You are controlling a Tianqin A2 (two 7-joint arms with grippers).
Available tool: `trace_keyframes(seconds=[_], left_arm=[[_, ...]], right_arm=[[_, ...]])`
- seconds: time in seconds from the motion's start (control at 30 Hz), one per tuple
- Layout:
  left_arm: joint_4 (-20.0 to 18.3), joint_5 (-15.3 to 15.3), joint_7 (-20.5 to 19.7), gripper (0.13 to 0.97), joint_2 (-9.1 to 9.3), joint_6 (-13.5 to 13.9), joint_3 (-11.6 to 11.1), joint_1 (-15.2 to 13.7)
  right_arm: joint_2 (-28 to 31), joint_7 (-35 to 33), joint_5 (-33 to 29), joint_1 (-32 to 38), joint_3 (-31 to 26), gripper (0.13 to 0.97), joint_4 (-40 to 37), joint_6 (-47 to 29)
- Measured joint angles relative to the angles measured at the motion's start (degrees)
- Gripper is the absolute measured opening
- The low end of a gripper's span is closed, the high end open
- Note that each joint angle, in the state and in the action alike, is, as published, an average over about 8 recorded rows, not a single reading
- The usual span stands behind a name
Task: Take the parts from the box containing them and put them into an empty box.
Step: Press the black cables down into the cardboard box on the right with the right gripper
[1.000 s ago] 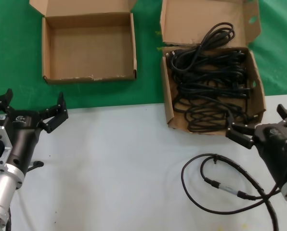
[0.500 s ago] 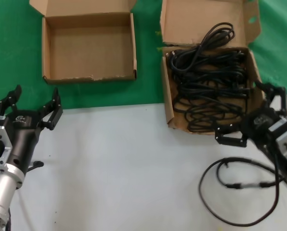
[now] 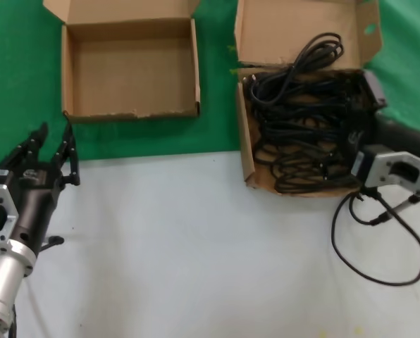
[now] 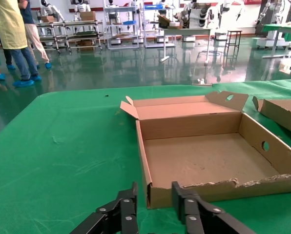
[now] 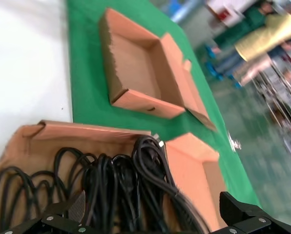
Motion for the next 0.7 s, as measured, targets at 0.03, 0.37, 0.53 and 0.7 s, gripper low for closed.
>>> trace_keyframes(seconds=[0.03,0.37,0.53,0.7], left_arm=[[0.00,0.00,0.00,0.370,0.00,0.00,0.00,0.00],[0.00,0.00,0.00,0.220,0.00,0.00,0.00,0.00],[0.00,0.00,0.00,0.180,0.00,0.00,0.00,0.00],[0.00,0.00,0.00,0.152,0.00,0.00,0.00,0.00]], right_arm=[[-0.25,-1.34,-0.29,1.72,-0.60,0.966,-0.95,-1.16],[-4.60,-5.15,-12.61,12.66,-4.18,0.964,-8.03,-7.50],[-7.13,-4.26,-18.27,15.03,-4.27,0.934,-9.74,-8.49],[-8.77,-3.88,-20.89,16.27,-4.05,0.916,-10.78,-8.96]])
